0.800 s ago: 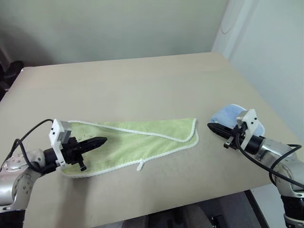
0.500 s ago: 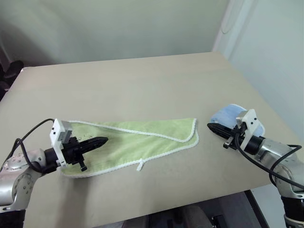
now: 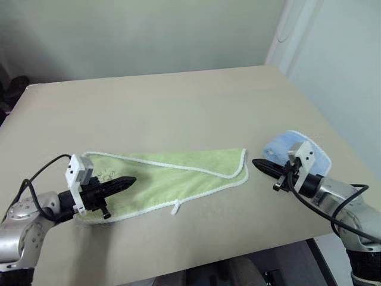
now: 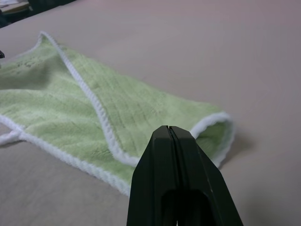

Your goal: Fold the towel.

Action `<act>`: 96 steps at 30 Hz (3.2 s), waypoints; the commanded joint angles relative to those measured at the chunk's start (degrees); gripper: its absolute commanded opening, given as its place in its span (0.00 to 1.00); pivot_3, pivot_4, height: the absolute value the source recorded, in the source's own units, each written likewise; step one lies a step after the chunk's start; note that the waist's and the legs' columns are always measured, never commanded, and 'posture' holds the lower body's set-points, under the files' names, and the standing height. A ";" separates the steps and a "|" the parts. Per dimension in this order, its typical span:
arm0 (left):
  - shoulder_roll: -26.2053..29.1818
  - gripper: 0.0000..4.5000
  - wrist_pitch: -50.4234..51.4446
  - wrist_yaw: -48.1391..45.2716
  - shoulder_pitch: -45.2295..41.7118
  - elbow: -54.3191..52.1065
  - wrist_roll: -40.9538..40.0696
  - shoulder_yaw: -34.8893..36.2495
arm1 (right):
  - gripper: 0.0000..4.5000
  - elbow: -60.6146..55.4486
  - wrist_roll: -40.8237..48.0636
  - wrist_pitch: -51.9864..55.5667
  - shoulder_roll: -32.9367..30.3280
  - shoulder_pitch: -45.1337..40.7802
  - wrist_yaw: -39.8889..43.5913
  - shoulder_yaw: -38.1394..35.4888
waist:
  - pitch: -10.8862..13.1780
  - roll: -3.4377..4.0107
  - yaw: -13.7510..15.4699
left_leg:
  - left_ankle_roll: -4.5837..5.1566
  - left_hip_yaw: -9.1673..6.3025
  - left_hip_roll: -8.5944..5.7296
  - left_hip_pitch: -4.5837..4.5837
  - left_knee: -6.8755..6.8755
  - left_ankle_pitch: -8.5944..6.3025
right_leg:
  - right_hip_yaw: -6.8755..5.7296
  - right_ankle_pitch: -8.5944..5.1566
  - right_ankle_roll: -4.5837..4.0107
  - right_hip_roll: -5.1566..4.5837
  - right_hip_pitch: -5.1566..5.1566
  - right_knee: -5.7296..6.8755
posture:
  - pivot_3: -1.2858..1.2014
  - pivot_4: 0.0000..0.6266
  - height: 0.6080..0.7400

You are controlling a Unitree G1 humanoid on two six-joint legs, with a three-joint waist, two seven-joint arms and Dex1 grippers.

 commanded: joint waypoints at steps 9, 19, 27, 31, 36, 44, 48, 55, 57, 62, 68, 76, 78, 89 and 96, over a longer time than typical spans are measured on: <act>-1.44 0.00 0.01 2.62 4.44 -7.39 -2.32 2.91 | 0.01 3.97 -2.99 -3.17 1.00 -4.20 -0.16 3.01 | -0.01 -0.01 -0.26 | -0.01 0.00 0.02 0.02 -0.01 -0.01 | 0.00 -0.01 -0.01 0.01 -0.02 -0.01 | 0.52 0.24 1.00; -1.98 0.00 -0.43 3.90 7.28 -9.30 -3.12 3.89 | 0.01 5.44 -6.08 -5.77 1.37 -3.60 0.64 4.39 | -0.02 -0.03 -0.35 | -0.03 0.00 0.01 0.05 -0.01 -0.01 | -0.01 -0.01 -0.02 0.01 -0.01 0.00 | 0.52 0.24 1.00; -3.77 0.00 -1.37 5.47 6.32 -9.86 -2.89 2.12 | 0.01 5.98 -11.40 -10.97 -0.69 -4.87 1.83 6.69 | -0.01 -0.02 -0.34 | -0.03 0.00 0.00 0.05 -0.01 -0.02 | 0.00 -0.05 -0.07 0.00 0.01 -0.01 | 0.52 0.24 1.00; -4.13 0.00 -1.60 4.77 6.54 -9.93 -2.71 1.88 | 0.01 5.20 -12.72 -12.66 -2.18 -5.20 3.40 7.33 | -0.02 -0.03 -0.36 | -0.03 -0.01 0.01 0.06 -0.01 -0.02 | -0.01 -0.05 -0.08 0.01 0.00 0.00 | 0.52 0.24 1.00; -4.15 0.00 -2.19 4.38 4.21 -7.56 -1.56 0.29 | 0.14 5.26 -14.06 -14.32 -4.24 -5.78 6.33 8.84 | -0.02 -0.02 -0.30 | -0.03 -0.01 0.01 0.06 -0.01 -0.02 | -0.01 -0.05 -0.08 0.01 0.02 0.00 | 0.52 0.24 1.00; -4.46 0.00 -2.54 3.89 2.18 -6.16 -1.36 -2.24 | 0.76 8.80 -20.98 -24.20 -7.22 -8.04 10.74 13.05 | -0.04 -0.06 -0.38 | -0.03 -0.01 0.01 0.12 -0.01 -0.01 | -0.01 -0.05 -0.08 0.01 0.03 0.02 | 0.52 0.24 1.00; -4.76 0.00 -2.92 3.89 1.59 -5.55 -1.26 -3.16 | 0.91 11.95 -26.29 -33.02 -7.94 -10.77 11.31 15.27 | -0.04 -0.07 -0.40 | -0.02 0.00 0.01 0.13 -0.01 0.00 | -0.01 -0.05 -0.08 0.01 0.04 0.02 | 0.52 0.24 1.00; -6.28 0.00 -3.38 4.60 0.97 -5.40 -0.83 -4.63 | 0.91 19.71 -34.61 -46.55 -7.43 -15.38 10.12 18.56 | -0.05 -0.08 -0.36 | 0.02 -0.01 0.01 0.19 -0.01 0.02 | -0.01 -0.03 -0.11 0.00 0.10 0.04 | 0.52 0.24 1.00; -6.68 0.00 -3.45 4.73 1.05 -5.51 -0.70 -4.69 | 0.91 21.56 -35.81 -48.97 -7.45 -16.22 10.59 19.45 | -0.05 -0.08 -0.36 | 0.02 -0.01 0.02 0.21 -0.01 0.02 | -0.02 -0.02 -0.12 0.00 0.12 0.05 | 0.52 0.24 1.00; -7.30 0.00 -3.55 5.20 1.16 -5.79 -0.57 -4.49 | 0.91 26.50 -38.84 -54.50 -6.78 -17.97 10.14 21.29 | -0.05 -0.09 -0.38 | 0.02 -0.01 0.02 0.50 -0.04 0.02 | -0.03 -0.03 -0.11 0.00 0.35 0.06 | 0.52 0.24 1.00; -7.41 0.00 -3.48 5.49 1.04 -5.82 -0.50 -4.20 | 0.91 30.90 -41.57 -58.25 -5.22 -19.90 8.38 22.33 | -0.05 -0.09 -0.40 | 0.02 -0.01 0.02 0.53 -0.09 0.02 | -0.03 -0.03 -0.11 0.00 0.36 0.05 | 0.52 0.24 1.00; -7.04 0.00 -3.00 5.68 0.49 -5.70 -0.44 -4.21 | 0.91 32.34 -42.07 -59.99 -3.55 -21.30 7.71 22.48 | -0.05 -0.09 -0.39 | 0.02 -0.01 0.03 0.56 -0.16 0.02 | -0.03 -0.02 -0.12 0.00 0.36 0.06 | 0.52 0.24 1.00; -7.03 0.00 -2.89 5.72 0.44 -5.75 -0.42 -4.31 | 0.83 32.15 -41.94 -60.09 -3.56 -21.13 7.86 22.50 | -0.06 -0.09 -0.39 | 0.02 -0.01 0.03 0.57 -0.16 0.02 | -0.03 -0.02 -0.12 0.00 0.36 0.05 | 0.52 0.24 1.00; -7.34 0.00 -2.85 5.79 -1.12 -4.87 -0.03 -5.10 | 0.01 30.55 -40.33 -59.24 -4.05 -20.02 8.55 22.02 | -0.06 -0.10 -0.39 | 0.01 -0.01 0.03 0.57 -0.18 0.01 | -0.03 -0.02 -0.13 0.00 0.37 0.05 | 0.52 0.24 1.00; -8.73 0.00 -6.76 9.14 -5.98 -0.60 3.57 -4.68 | 0.01 29.23 -40.26 -58.10 -4.54 -18.65 7.54 21.37 | -0.06 -0.11 -0.35 | 0.01 -0.01 0.03 0.57 -0.19 0.02 | -0.03 -0.02 -0.13 -0.01 0.38 0.05 | 0.52 0.24 1.00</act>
